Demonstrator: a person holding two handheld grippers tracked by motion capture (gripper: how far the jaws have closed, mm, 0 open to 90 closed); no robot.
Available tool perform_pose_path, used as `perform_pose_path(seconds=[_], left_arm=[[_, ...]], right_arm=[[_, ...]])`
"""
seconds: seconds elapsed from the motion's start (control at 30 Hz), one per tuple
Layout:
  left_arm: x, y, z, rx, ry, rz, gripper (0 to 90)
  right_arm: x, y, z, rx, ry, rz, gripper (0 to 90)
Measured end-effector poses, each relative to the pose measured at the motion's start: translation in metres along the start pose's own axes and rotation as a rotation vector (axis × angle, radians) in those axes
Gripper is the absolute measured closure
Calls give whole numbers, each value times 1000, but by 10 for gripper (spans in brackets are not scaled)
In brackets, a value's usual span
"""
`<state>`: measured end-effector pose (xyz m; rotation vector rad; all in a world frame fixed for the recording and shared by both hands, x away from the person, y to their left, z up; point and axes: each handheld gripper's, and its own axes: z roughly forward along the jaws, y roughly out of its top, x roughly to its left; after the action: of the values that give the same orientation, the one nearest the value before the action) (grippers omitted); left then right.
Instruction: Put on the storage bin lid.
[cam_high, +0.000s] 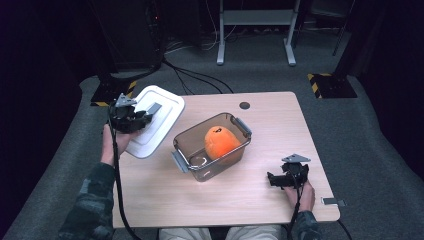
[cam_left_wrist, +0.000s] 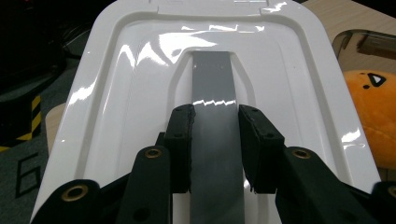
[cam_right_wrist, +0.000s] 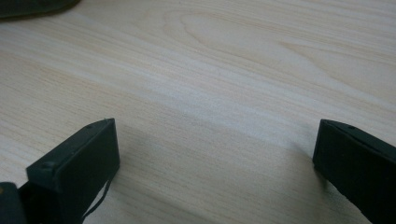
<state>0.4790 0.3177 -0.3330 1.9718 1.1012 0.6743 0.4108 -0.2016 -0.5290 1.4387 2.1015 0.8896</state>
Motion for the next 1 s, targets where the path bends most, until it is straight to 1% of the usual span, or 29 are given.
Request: perform_pose_path(seconds=[0.13, 0.53, 0.63, 0.83, 0.9, 1.0], left_arm=[[-8, 7, 3, -4, -16, 22, 662], [-32, 26, 8, -2, -89, 74, 662], [-38, 31, 10, 6, -107, 97, 662], [-49, 38, 16, 7, -143, 116, 663], [-53, 39, 19, 5, -152, 114, 662], [-58, 42, 22, 9, -168, 128, 662]], right_arm=[[0, 0, 0, 0, 0, 0, 0], [0, 0, 0, 0, 0, 1, 0], [0, 0, 0, -1, 0, 0, 0], [0, 0, 0, 1, -1, 3, 0], [0, 0, 0, 1, -2, 3, 0], [0, 0, 0, 0, -3, 4, 0]])
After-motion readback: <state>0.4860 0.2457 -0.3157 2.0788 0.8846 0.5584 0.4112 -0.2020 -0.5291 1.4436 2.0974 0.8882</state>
